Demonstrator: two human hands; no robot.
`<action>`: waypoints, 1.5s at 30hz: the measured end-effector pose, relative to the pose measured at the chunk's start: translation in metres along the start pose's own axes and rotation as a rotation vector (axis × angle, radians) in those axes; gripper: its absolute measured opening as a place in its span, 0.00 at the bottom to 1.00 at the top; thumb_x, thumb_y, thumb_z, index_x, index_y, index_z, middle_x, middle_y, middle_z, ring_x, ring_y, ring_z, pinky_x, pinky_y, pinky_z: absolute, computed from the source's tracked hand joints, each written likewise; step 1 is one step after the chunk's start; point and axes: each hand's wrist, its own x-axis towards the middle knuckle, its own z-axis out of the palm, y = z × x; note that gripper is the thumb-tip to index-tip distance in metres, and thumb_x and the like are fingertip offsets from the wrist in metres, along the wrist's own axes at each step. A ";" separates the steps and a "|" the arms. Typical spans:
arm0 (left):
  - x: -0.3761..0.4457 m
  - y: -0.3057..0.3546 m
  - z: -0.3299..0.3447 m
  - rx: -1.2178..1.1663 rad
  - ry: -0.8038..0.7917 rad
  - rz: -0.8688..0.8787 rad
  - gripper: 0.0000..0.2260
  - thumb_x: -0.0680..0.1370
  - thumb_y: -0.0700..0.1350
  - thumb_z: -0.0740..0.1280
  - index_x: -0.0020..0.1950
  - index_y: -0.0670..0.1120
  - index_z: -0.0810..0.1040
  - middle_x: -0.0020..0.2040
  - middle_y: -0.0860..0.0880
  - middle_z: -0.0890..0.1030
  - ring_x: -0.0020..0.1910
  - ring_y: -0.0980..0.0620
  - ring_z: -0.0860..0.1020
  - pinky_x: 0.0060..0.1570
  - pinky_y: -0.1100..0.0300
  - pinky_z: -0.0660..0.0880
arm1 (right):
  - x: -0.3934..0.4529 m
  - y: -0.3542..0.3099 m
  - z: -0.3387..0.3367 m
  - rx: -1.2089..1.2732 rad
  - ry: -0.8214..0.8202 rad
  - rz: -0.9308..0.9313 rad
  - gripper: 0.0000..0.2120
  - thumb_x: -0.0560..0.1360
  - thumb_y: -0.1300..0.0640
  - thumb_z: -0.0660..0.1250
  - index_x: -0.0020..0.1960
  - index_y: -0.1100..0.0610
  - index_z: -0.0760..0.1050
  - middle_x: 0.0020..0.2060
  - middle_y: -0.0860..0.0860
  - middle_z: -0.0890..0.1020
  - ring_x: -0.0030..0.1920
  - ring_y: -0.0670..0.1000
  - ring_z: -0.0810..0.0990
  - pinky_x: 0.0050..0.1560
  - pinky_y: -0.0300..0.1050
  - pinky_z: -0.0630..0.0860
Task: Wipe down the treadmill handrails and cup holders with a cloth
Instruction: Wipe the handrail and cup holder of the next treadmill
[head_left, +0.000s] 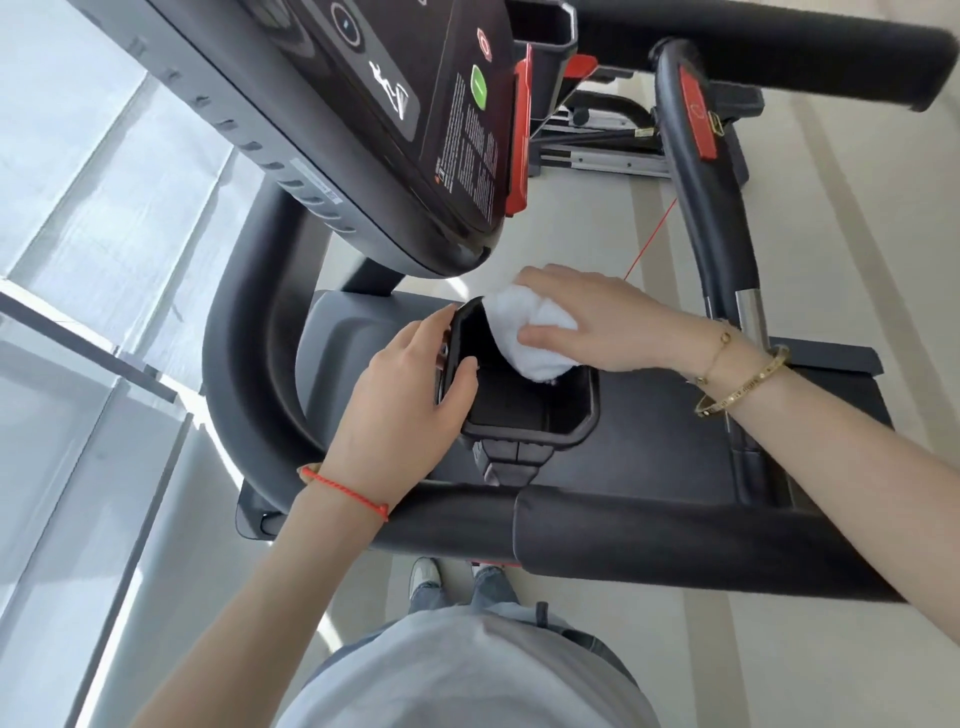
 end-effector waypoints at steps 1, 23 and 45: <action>0.000 -0.001 0.000 -0.005 0.004 0.000 0.20 0.79 0.47 0.65 0.71 0.49 0.70 0.56 0.50 0.79 0.50 0.51 0.78 0.54 0.52 0.77 | 0.005 -0.001 -0.003 -0.026 -0.028 -0.035 0.19 0.80 0.45 0.61 0.66 0.53 0.67 0.53 0.51 0.76 0.50 0.55 0.75 0.48 0.51 0.70; 0.001 -0.002 0.000 0.050 0.039 -0.022 0.22 0.77 0.54 0.63 0.70 0.50 0.73 0.58 0.53 0.81 0.49 0.59 0.78 0.58 0.61 0.75 | -0.012 0.021 0.004 0.106 -0.059 -0.073 0.21 0.81 0.42 0.54 0.72 0.42 0.58 0.58 0.48 0.70 0.54 0.52 0.74 0.53 0.49 0.72; -0.007 -0.007 -0.006 0.098 -0.061 0.045 0.25 0.79 0.53 0.62 0.76 0.49 0.66 0.56 0.50 0.79 0.52 0.52 0.78 0.51 0.63 0.71 | -0.054 -0.025 0.034 0.395 0.178 0.444 0.22 0.83 0.47 0.53 0.71 0.59 0.56 0.51 0.55 0.73 0.41 0.48 0.73 0.36 0.41 0.67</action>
